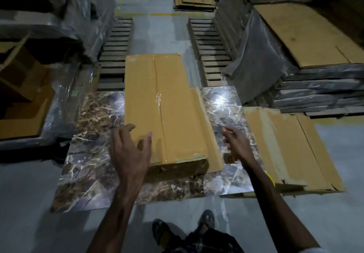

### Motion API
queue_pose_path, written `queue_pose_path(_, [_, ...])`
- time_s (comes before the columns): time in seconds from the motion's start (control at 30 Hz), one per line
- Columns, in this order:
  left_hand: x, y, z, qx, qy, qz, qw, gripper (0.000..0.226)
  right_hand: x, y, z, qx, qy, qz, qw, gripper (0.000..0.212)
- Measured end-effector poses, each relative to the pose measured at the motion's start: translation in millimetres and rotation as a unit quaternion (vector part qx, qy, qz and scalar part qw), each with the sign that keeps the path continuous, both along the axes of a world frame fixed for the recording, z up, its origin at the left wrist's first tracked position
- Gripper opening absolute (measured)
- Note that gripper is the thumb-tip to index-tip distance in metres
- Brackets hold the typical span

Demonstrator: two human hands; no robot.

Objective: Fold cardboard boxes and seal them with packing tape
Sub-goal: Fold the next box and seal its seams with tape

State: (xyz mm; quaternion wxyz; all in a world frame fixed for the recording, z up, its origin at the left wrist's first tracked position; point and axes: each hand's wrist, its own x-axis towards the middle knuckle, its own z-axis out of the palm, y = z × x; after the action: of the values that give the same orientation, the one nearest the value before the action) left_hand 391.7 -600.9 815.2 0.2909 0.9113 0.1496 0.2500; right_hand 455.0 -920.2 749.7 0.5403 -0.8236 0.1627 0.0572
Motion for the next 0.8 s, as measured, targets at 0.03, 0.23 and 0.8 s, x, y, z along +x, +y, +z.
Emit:
queue_pose_path(0.03, [2, -22, 8, -0.018, -0.048, -0.036, 0.998, 0.04, -2, -19, -2, -0.027, -0.008, -0.013, 1.0, 0.038])
queue_pose_path(0.23, [26, -177, -1, -0.089, -0.004, -0.329, 0.94, 0.016, -38, -129, -51, -0.21, 0.035, -0.089, 0.973, 0.038])
queue_pose_path(0.8, [80, -331, -152, -0.004, 0.452, -0.301, 0.84, 0.053, -46, -168, -143, -0.395, 0.149, 0.165, 0.892, 0.043])
